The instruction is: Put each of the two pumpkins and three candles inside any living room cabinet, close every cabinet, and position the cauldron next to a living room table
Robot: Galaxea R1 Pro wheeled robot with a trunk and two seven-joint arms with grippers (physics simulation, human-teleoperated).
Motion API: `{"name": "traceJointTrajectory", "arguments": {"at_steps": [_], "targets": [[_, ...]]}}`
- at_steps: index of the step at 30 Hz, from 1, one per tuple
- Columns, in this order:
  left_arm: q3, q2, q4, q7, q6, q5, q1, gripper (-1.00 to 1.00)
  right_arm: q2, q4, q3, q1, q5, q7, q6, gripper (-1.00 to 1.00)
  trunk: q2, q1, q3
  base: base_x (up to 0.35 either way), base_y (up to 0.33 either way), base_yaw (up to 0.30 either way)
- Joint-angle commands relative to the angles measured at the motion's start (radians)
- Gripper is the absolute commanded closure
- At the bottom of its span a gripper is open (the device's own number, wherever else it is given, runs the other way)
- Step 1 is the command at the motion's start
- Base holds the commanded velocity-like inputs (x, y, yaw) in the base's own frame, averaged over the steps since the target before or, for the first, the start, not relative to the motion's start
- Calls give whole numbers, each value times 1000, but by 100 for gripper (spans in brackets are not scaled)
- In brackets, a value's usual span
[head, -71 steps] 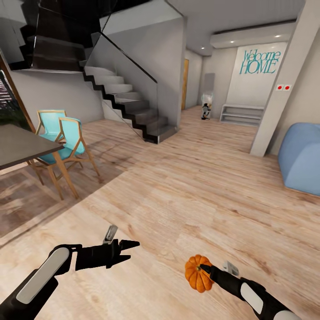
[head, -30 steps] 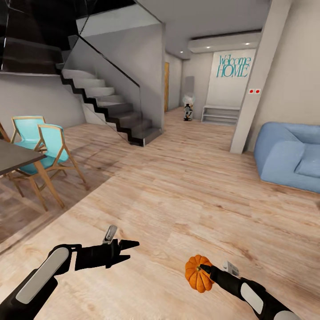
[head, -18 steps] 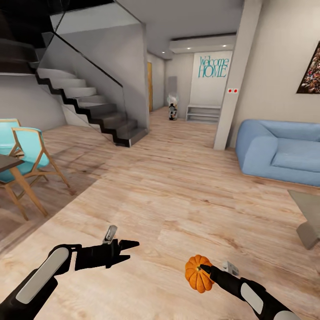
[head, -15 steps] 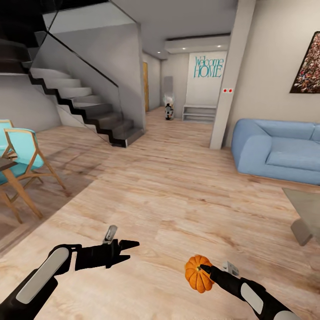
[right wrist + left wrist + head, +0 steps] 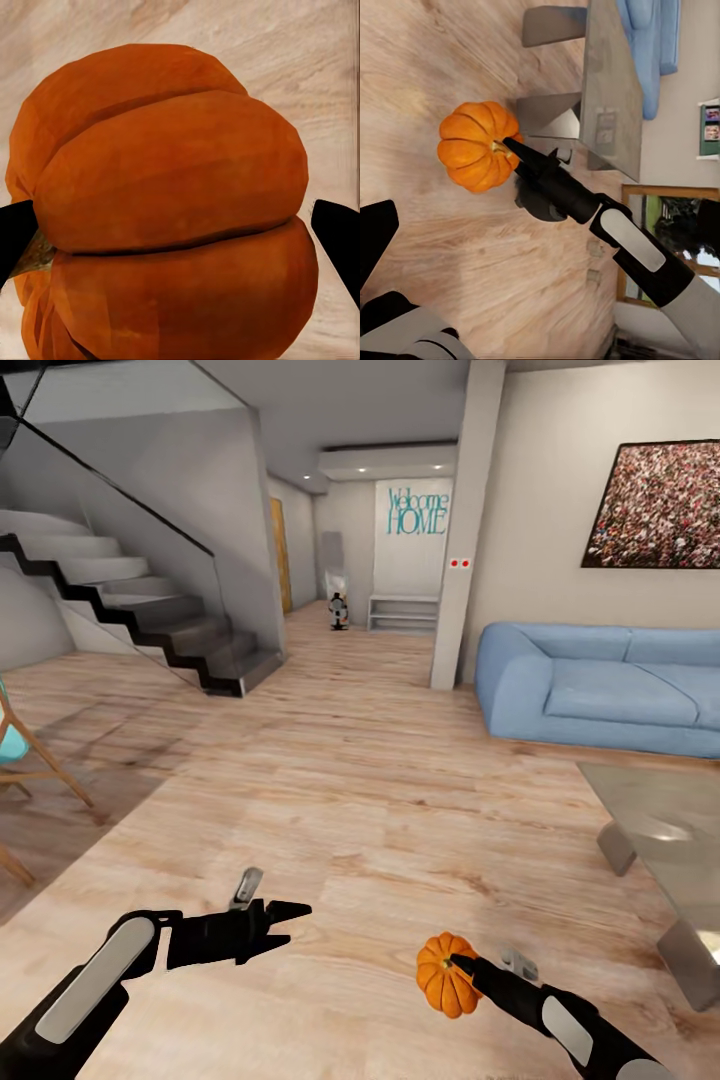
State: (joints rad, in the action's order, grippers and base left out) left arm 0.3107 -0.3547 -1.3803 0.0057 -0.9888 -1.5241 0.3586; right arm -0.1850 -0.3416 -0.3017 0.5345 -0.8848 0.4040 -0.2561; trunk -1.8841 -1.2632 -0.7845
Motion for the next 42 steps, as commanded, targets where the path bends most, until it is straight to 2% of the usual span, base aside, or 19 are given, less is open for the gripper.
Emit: {"name": "traceJointTrajectory", "arguments": {"at_steps": [1, 21, 31, 42], "targets": [[1, -1, 0, 1, -1, -2, 0, -100, -1, 0, -4, 1, -8, -2, -4, 100, 0, 0, -1, -47, 163, -278], [1, 2, 2, 5, -1, -2, 0, -100, -1, 0, -3, 1, -10, -1, -5, 100, 0, 0, 1, -29, 36, -278], [-6, -1, 3, 4, -1, -1, 0, -100, -1, 0, -3, 1, -10, -2, -30, 100, 0, 0, 4, 0, 0, -278], [-9, -1, 3, 5, -1, 1, 0, -100, -1, 0, -4, 1, -10, -2, -31, 100, 70, 39, 39, 0, 0, -278]]}}
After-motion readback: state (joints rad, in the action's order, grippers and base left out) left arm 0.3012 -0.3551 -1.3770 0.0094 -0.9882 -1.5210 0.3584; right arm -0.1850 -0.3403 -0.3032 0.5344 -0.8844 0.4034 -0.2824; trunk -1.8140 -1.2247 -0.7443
